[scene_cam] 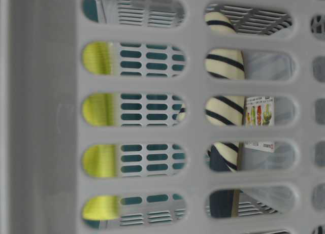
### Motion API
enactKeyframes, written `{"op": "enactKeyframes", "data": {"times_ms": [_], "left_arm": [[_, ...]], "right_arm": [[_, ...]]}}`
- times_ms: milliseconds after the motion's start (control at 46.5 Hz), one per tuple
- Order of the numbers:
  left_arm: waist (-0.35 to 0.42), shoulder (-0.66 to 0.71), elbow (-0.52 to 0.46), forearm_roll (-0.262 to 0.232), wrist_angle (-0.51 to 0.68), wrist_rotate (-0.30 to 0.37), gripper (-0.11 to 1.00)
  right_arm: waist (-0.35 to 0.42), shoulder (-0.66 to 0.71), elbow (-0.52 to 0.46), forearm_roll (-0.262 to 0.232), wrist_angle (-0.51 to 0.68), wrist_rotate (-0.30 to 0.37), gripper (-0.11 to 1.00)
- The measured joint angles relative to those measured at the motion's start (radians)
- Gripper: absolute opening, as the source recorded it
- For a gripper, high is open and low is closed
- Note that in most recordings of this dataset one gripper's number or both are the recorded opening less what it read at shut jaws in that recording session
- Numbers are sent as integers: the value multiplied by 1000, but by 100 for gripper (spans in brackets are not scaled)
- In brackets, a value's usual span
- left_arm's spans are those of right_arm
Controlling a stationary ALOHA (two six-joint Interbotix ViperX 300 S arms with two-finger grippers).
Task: Pick up the yellow cloth from the shopping basket with the left arm.
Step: 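Lift the gripped yellow-green cloth upward with the left gripper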
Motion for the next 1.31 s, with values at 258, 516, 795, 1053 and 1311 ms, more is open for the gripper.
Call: {"op": "enactKeyframes", "data": {"times_ms": [258,516,795,1053,1311], "left_arm": [[-3,0,-71,0,69,-9,17],[-6,0,-69,-2,71,-11,17],[-6,0,-69,-2,71,-11,17],[-6,0,-69,0,74,-11,17],[-6,0,-69,0,75,-9,17]], "right_arm": [[0,8,3,-2,2,0,78],[0,21,5,-2,0,0,78],[0,21,3,-2,2,0,78],[0,21,5,0,2,0,78],[2,20,5,0,2,0,78]]}}
